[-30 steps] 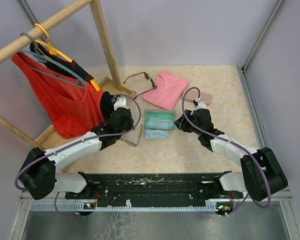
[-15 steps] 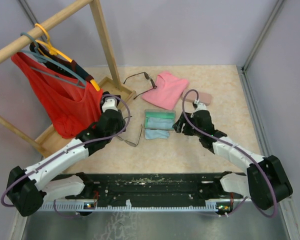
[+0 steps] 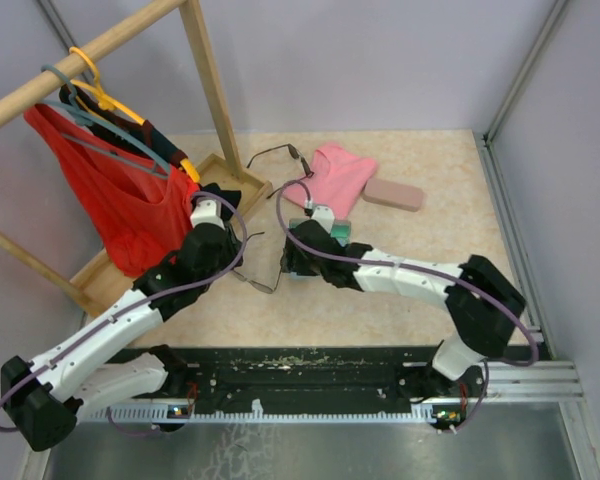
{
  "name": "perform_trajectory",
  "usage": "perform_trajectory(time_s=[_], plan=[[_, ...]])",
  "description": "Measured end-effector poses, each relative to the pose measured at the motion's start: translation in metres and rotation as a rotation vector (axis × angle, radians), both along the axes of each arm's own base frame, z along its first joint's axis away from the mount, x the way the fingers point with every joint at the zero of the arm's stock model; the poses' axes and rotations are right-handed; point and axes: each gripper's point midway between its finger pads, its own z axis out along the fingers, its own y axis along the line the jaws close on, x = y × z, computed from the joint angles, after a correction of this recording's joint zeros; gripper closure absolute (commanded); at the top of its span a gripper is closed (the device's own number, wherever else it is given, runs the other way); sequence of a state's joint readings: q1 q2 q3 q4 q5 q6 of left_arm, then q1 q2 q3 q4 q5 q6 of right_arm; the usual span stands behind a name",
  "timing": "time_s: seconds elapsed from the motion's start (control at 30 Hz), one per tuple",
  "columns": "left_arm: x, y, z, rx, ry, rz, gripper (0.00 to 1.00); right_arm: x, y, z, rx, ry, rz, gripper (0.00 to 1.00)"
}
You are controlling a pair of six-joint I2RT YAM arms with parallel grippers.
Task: Organize the sunglasses
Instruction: Move the sunglasses to the center of the board.
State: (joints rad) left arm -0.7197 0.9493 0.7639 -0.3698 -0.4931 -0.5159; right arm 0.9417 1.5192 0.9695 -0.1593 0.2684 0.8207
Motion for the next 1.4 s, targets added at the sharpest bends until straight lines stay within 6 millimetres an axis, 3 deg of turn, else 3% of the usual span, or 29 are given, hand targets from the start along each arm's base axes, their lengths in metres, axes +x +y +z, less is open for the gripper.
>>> perform_trajectory(time_s=[0.07, 0.2, 0.47, 0.73, 1.17, 1.4], plan=[[-0.001, 0.001, 0.003, -0.006, -0.007, 0.000, 0.60, 0.002, 0.015, -0.013, -0.037, 0.039, -0.007, 0.44], [-0.002, 0.001, 0.004, -0.009, -0.008, -0.002, 0.60, 0.004, 0.025, -0.031, -0.077, 0.082, -0.012, 0.47], [-0.003, 0.002, 0.003, -0.013, -0.009, -0.005, 0.60, 0.002, 0.036, -0.066, -0.141, 0.167, 0.008, 0.56], [-0.004, 0.002, 0.003, -0.013, -0.008, -0.006, 0.60, -0.008, 0.043, -0.072, -0.142, 0.207, 0.047, 0.58], [-0.005, 0.002, -0.001, -0.008, -0.003, -0.006, 0.60, -0.029, 0.053, -0.073, -0.139, 0.240, 0.102, 0.86], [-0.005, 0.003, -0.001, -0.008, -0.003, -0.006, 0.60, -0.030, 0.044, -0.076, -0.183, 0.231, 0.103, 1.00]])
